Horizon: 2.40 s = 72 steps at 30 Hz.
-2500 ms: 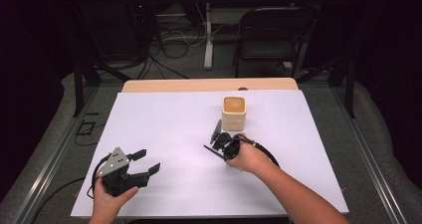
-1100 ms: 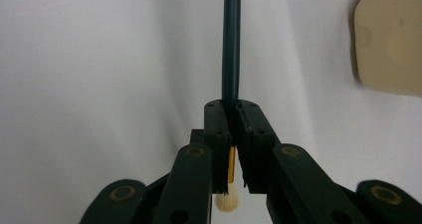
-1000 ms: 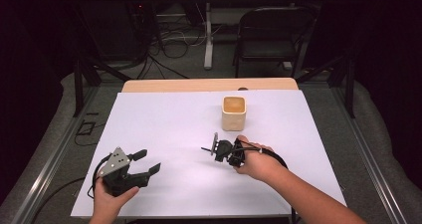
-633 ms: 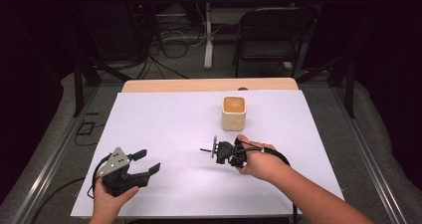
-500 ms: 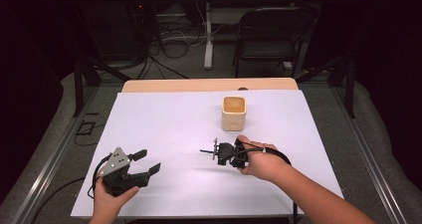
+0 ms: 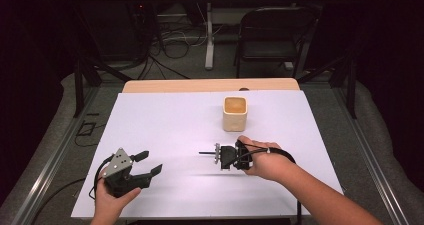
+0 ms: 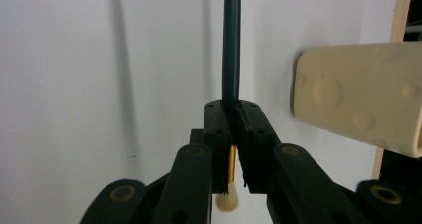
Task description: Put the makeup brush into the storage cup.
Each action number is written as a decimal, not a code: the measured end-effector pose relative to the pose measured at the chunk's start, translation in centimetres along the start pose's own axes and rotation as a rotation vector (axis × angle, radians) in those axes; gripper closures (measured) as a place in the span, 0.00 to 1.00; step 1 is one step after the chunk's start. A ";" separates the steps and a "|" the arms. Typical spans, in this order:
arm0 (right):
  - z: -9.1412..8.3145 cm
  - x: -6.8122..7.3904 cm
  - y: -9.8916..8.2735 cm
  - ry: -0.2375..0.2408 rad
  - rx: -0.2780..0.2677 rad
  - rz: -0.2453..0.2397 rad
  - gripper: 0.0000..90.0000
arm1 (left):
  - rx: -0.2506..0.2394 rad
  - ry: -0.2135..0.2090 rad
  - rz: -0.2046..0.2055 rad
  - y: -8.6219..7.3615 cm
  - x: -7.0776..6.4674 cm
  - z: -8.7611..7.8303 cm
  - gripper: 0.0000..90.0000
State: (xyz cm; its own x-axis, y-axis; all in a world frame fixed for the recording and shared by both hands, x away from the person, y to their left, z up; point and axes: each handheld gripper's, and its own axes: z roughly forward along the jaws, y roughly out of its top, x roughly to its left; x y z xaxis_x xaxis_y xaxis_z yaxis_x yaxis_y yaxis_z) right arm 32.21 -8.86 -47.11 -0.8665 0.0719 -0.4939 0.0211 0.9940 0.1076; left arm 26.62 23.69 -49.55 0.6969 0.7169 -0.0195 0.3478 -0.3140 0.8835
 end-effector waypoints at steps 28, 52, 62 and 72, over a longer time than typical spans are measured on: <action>-1.1 0.8 -0.9 -0.143 -0.065 -0.241 0.93 | 0.204 -0.023 0.120 3.6 -0.4 1.1 0.42; -1.3 1.4 -1.1 -0.218 -0.075 -0.311 0.93 | 0.469 -0.098 0.179 7.2 -1.1 3.4 0.44; -1.2 1.6 -0.7 -0.228 -0.081 -0.331 0.93 | 0.535 -0.140 0.186 8.0 -1.2 4.3 0.46; -1.2 1.9 -0.5 -0.248 -0.082 -0.353 0.93 | 0.569 -0.142 0.183 8.4 -1.0 5.0 0.48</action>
State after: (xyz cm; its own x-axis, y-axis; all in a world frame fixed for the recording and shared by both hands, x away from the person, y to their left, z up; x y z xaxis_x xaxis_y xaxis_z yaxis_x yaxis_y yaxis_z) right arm 29.96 -9.37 -47.02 -0.6677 -0.2432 -0.7036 -0.3031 0.9521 -0.0415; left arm 32.01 17.20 -44.42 0.8400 0.5424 0.0124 0.4676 -0.7353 0.4906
